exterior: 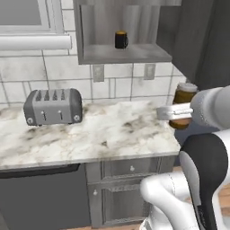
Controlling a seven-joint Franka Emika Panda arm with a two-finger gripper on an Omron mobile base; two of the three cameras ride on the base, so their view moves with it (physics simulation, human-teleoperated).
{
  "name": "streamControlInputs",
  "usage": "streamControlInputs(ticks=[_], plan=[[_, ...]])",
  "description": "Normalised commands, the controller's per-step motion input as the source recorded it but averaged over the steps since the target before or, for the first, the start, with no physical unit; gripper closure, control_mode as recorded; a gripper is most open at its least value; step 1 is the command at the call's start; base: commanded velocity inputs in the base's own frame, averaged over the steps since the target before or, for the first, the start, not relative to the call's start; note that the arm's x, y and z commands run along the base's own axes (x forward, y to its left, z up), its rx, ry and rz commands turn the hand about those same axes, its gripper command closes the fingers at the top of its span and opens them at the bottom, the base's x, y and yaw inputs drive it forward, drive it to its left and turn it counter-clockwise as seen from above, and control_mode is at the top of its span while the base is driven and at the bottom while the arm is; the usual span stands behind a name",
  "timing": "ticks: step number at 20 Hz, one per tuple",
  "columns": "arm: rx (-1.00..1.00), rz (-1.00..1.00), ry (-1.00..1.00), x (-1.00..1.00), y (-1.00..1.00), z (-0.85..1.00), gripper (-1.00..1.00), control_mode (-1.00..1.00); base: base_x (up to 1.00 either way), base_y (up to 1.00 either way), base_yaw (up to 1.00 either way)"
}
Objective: Take the cinnamon bottle from the cabinet and place it on the dining table, next to the plate with the cupcake. Then take the chocolate from the dining counter and place it on the cupcake plate.
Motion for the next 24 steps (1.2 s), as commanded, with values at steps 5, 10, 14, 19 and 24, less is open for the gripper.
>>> streamControlInputs(ticks=[5, 10, 14, 19, 24], plan=[[0.00, 0.00, 0.00, 0.00, 0.00, 0.00, 1.00, 1.00, -0.34, 0.00, 0.63], [0.00, 0.00, 0.00, 0.00, 0.00, 0.00, 1.00, 1.00, 0.00, 0.00, 0.85], [0.00, 0.00, 0.00, 0.00, 0.00, 0.00, 1.00, 1.00, 0.00, 0.00, 0.90], [0.00, 0.00, 0.00, 0.00, 0.00, 0.00, 1.00, 1.00, 0.00, 0.00, 0.91], [0.00, 0.00, 0.00, 0.00, 0.00, 0.00, 1.00, 1.00, 0.00, 0.00, 0.91]])
